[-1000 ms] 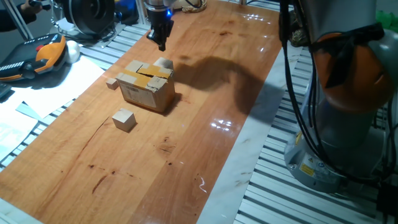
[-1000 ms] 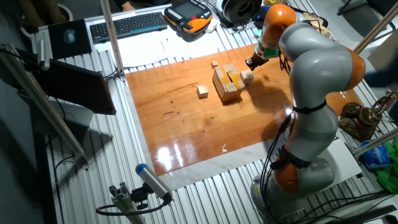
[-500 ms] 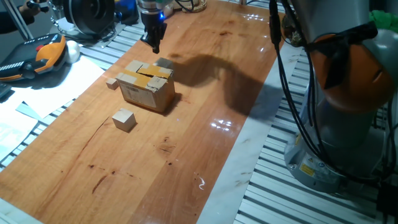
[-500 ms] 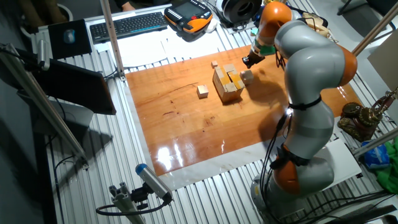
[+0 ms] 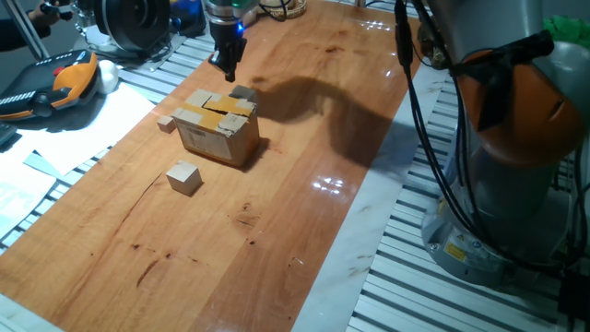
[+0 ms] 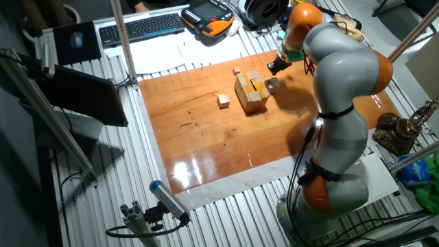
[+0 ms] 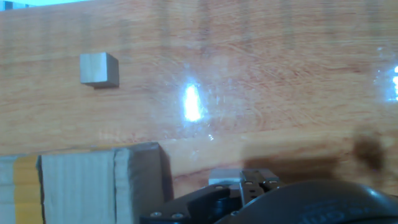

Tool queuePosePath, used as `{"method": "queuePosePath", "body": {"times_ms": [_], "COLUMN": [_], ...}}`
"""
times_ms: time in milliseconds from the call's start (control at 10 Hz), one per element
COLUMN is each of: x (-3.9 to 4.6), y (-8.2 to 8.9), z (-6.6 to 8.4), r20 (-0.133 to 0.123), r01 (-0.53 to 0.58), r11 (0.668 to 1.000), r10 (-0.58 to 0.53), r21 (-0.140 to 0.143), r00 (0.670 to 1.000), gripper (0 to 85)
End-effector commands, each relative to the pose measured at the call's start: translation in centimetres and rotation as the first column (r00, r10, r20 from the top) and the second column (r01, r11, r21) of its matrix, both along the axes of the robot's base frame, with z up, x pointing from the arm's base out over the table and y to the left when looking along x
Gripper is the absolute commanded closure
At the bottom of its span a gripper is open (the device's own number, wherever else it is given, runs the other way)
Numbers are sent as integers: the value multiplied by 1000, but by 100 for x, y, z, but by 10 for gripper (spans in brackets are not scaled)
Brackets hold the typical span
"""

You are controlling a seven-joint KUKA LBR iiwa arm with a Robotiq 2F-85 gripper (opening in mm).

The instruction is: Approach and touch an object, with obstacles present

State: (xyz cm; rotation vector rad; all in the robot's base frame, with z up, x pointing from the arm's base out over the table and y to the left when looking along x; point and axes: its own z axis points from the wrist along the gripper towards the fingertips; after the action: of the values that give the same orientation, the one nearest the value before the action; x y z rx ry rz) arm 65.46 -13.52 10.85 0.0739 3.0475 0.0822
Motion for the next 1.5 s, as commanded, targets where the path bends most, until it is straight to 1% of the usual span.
{"method": "queuePosePath", "body": {"times_ms": [0,200,300,400,600,700,800,900,1100,1300,1400], "x": [20,86,123,133,132,134,139,142,143,142,142], "y": [10,-2,-19,-13,-7,-6,-9,-7,-5,-15,-16], "z": [11,51,45,29,5,12,20,16,2,-12,-10], "r20": [-4,-7,-13,-14,-5,-5,-7,-9,-16,-10,-16], "r01": [1,-3,-12,-15,-15,-13,-7,-1,2,-1,1], "r11": [1000,1000,1000,1000,1000,1000,1000,1000,1000,1000,1000], "r10": [-1,3,12,15,15,13,7,1,-2,1,-1], "r21": [-1,-15,-17,-17,-16,-16,-18,-29,-24,-19,1], "r00": [1000,1000,1000,1000,1000,1000,1000,1000,1000,1000,1000], "gripper": [850,850,850,850,850,850,850,850,850,850,850]}}
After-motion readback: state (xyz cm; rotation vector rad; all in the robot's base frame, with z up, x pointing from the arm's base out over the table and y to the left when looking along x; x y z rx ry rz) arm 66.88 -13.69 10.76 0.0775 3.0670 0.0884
